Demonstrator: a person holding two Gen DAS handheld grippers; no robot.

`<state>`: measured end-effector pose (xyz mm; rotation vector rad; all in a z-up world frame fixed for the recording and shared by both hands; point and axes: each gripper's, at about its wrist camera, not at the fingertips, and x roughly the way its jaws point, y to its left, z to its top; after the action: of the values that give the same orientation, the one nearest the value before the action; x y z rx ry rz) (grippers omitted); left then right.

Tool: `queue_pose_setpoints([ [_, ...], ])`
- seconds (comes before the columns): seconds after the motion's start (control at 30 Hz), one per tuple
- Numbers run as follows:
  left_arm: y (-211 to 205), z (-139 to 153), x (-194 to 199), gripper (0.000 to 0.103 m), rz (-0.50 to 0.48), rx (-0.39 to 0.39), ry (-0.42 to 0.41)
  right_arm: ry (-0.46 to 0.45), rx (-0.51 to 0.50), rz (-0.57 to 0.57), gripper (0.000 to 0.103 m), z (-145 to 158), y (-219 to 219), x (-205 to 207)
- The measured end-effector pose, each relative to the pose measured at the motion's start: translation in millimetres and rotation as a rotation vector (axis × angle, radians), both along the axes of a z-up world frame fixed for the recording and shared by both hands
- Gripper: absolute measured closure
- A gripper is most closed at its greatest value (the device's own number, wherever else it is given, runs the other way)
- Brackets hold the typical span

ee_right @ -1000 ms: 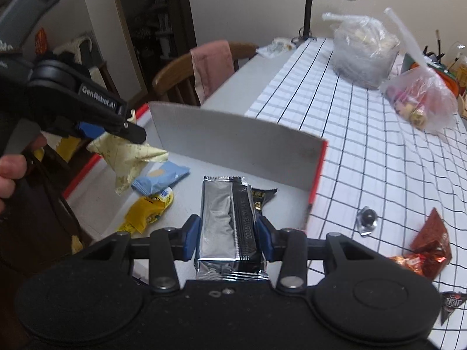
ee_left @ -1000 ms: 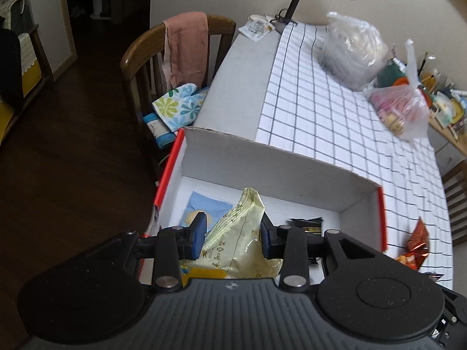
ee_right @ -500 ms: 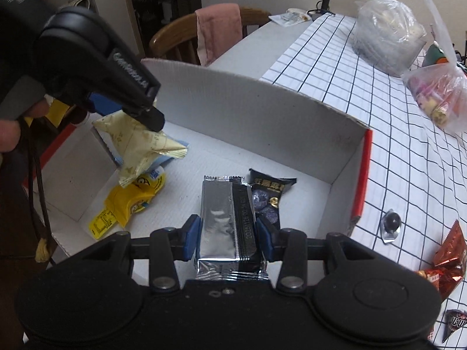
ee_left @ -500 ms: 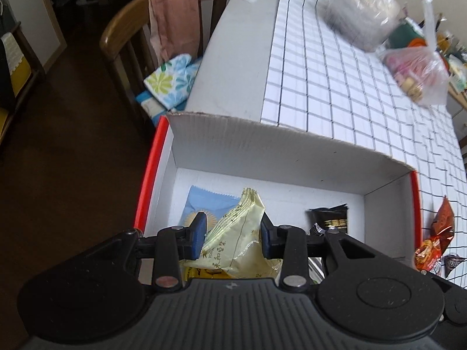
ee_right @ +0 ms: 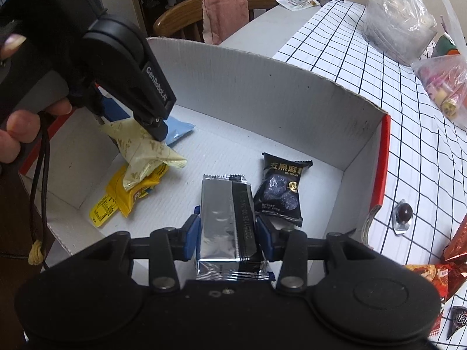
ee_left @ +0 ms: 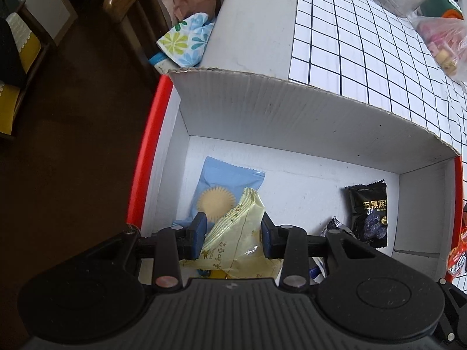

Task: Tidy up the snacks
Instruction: 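Open both grippers to release the packets inside the box, then withdraw both grippers toward the red chips bag and brown Oreo bag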

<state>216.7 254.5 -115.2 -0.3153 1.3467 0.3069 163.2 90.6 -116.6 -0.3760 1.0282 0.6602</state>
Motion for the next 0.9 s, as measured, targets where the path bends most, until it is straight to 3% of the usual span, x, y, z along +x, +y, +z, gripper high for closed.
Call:
queue_pose_setpoints([
  [0.13,1,2,-1,0.064,0.007,-0.012,-0.014,0.002,0.01,-0.008,0.06,1,-2,-1],
  [0.37,3,13,-13,0.047,0.024,-0.031,-0.067,-0.007,0.07,-0.014,0.054,15,-13,-9],
  [0.7,2,38,-42,0.044,0.038,-0.085,-0.181,-0.036,0.178,-0.018,0.046,48,-35,-24],
  [0.9,-14,60,-60,0.044,-0.006,-0.087,-0.263,-0.059,0.234,-0.02,0.04,66,-50,-33],
])
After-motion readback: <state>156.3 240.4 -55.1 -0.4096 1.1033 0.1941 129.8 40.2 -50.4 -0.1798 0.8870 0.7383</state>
